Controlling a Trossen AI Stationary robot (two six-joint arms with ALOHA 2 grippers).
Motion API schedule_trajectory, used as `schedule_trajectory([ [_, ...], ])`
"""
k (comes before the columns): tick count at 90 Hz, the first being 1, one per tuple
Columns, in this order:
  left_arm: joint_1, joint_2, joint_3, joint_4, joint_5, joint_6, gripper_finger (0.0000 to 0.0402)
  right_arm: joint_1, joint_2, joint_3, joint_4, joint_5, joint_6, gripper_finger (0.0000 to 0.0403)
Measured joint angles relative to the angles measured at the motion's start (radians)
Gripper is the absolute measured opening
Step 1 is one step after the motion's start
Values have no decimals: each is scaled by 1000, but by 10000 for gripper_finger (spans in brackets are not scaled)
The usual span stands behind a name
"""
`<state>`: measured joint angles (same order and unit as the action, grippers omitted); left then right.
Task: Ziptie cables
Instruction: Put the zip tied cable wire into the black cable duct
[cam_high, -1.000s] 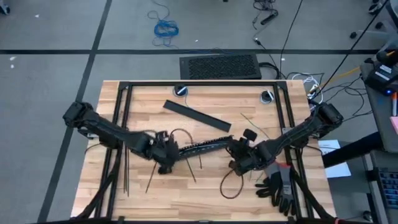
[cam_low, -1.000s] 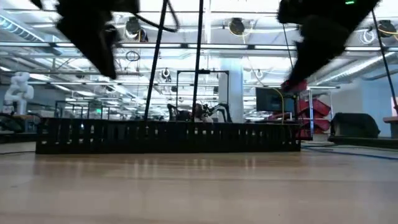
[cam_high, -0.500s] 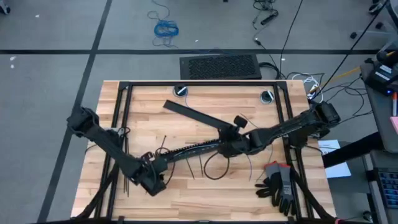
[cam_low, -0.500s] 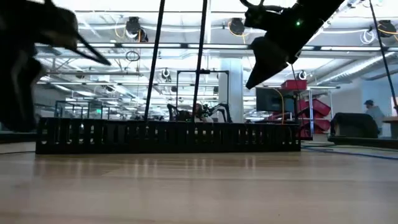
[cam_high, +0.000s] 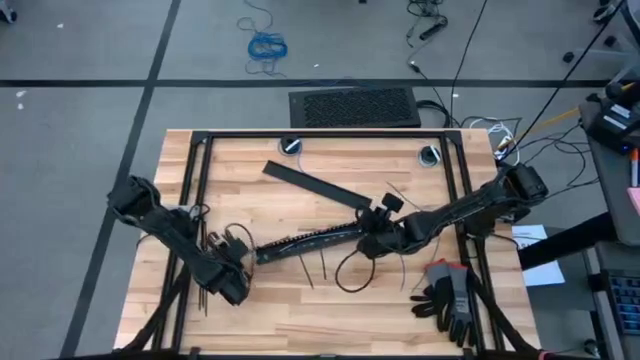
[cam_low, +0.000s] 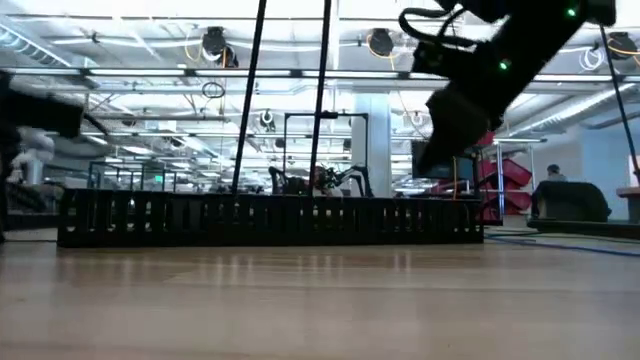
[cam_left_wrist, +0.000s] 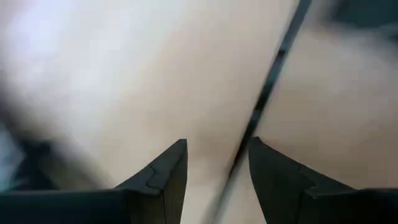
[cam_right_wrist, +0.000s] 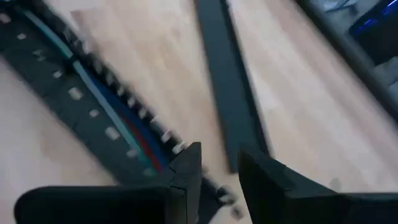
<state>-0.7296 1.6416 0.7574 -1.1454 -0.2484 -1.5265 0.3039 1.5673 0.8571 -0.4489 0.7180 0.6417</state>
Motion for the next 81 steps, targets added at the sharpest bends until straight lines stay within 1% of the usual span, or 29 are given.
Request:
schedule_trajectory([
  [7, 2, -1, -2, -74, 2, -41, 164, 13, 0, -34, 64, 3, 10, 92],
  [11, 1, -3, 0, -62, -6, -45, 164, 21, 0, -53, 118, 18, 4, 92],
  [17, 0, -1, 8, -40, -49, -35, 164, 26, 0, -69, 200, 43, -32, 92],
  [26, 3, -2, 31, -25, -146, -13, 164, 18, 0, -73, 331, 42, -108, 92],
  [34, 18, -7, 42, -47, -221, -4, 164, 1, 0, -74, 413, 40, -168, 92],
  [46, 61, -8, 31, -68, -369, -5, 164, -24, 0, -74, 453, 39, -207, 92],
  [52, 98, -8, 16, -52, -420, 4, 164, -30, 0, -74, 455, 38, -206, 92],
  [58, 142, -8, 0, 4, -438, 60, 164, -31, 0, -74, 460, 38, -202, 92],
  [65, 193, -8, -24, 117, -440, 157, 164, -26, 0, -74, 470, 36, -202, 92],
  [72, 244, -8, -45, 228, -414, 267, 164, -18, 0, -74, 476, 35, -202, 92],
  [81, 302, -13, -63, 308, -350, 346, 164, -5, 0, -74, 476, 35, -197, 92],
])
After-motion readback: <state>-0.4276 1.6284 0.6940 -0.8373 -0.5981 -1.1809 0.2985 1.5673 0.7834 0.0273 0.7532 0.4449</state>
